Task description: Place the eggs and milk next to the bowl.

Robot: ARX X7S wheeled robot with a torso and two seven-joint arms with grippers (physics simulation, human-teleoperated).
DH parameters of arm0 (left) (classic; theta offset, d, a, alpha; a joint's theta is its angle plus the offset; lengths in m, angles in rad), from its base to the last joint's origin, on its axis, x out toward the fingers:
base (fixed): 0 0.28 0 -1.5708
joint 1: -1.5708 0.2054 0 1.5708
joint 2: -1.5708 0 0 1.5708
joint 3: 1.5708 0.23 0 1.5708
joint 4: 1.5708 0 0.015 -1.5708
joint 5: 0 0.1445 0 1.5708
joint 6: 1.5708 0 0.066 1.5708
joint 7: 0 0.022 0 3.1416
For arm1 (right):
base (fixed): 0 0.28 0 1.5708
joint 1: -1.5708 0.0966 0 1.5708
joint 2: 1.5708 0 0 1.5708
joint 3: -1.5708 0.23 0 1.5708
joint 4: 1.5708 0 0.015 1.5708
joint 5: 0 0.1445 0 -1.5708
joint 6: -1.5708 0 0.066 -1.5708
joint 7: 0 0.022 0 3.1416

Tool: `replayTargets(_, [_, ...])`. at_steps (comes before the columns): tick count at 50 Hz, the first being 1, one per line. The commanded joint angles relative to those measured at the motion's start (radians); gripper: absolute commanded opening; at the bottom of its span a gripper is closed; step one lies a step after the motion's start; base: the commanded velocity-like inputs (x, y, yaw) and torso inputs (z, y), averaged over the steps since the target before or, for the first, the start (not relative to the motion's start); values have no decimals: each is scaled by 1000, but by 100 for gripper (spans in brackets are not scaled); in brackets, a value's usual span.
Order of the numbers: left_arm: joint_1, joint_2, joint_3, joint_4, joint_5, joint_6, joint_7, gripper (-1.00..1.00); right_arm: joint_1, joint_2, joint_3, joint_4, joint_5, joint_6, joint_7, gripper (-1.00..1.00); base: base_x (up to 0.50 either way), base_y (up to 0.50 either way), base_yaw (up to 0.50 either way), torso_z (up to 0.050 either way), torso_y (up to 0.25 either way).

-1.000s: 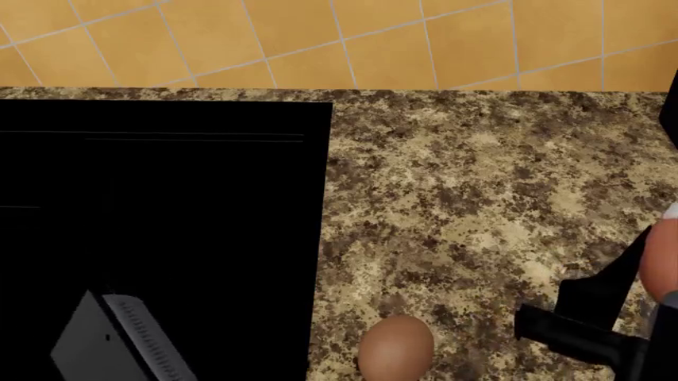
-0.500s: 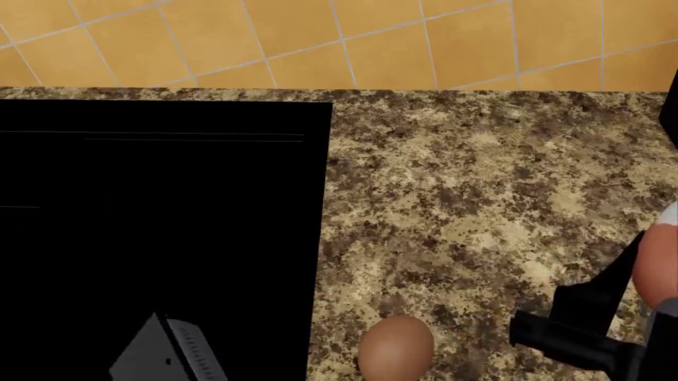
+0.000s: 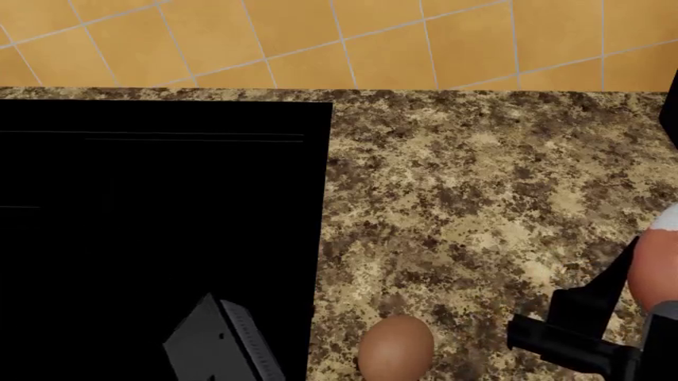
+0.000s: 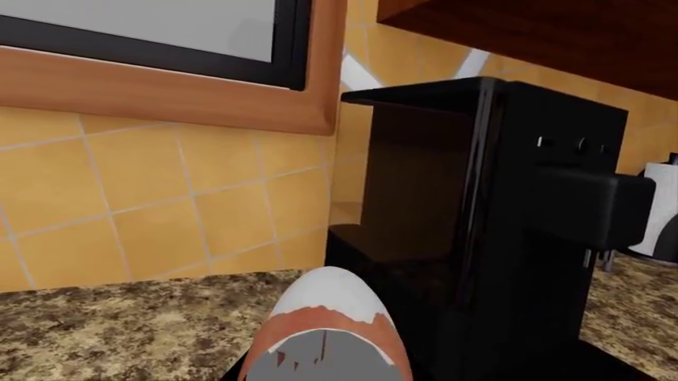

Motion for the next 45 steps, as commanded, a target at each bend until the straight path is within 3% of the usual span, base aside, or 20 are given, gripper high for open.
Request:
replayTargets(1, [-29, 48, 21, -77, 53, 43, 31, 100, -6, -17, 28, 19, -34, -18, -46, -100, 0, 0, 0, 0, 0])
replayTargets(19, [-54, 105, 51, -160, 58, 80, 51, 100, -13, -7, 48, -4, -8, -2, -36, -100, 0, 0, 0, 0, 0])
replayTargets(45, [-135, 207, 106, -425, 106, 217, 118, 100, -12, 12, 71, -39, 28, 36, -10, -100, 0, 0, 0, 0, 0])
